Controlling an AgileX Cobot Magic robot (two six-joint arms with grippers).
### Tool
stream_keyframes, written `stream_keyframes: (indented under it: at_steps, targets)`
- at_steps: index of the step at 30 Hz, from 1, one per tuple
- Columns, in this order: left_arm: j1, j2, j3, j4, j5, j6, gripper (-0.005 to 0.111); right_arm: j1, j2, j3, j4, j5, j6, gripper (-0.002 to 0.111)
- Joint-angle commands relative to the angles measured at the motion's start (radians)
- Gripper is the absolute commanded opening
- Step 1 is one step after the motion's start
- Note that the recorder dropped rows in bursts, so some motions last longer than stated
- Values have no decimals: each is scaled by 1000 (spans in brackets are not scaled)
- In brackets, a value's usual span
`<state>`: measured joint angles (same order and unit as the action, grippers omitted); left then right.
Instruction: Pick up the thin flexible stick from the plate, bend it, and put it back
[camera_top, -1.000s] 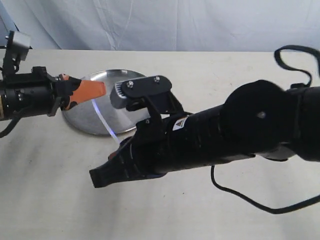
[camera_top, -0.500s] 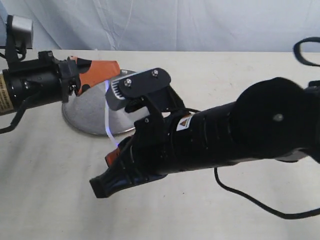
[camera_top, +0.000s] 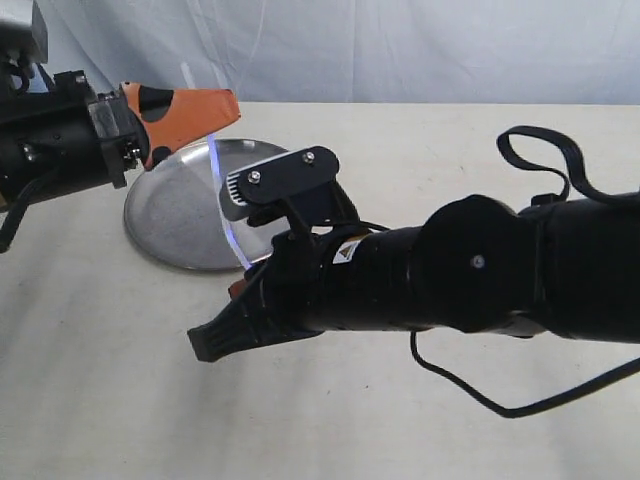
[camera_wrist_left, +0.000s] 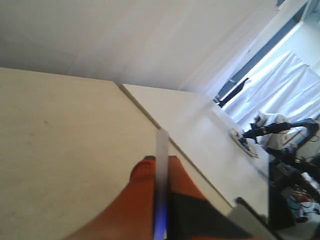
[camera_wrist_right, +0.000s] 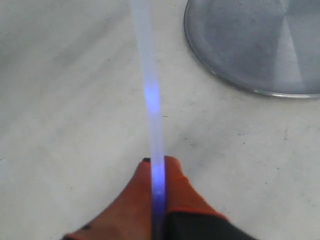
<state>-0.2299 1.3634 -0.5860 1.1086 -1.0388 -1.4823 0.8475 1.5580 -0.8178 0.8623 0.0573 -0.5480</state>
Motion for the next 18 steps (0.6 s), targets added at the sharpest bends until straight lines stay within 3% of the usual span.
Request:
stream_keyframes:
  at_steps: [1,4,7,12,18]
  targets:
    - [-12,4,13,121,211,-9,0,-9,-81,-17,2,-31,2,0]
    - [-12,10,13,153,339,-9,0,-9,-135,-17,20,41,4,0]
    - [-12,10,13,241,356,-9,0,-9,-191,-17,24,22,4,0]
    - [-12,10,13,268,207,-69,0,-9,-247,-17,24,-99,4,-1]
    - [-12,8,13,129,15,-88,0,-9,-195,-15,24,-51,-2,-1]
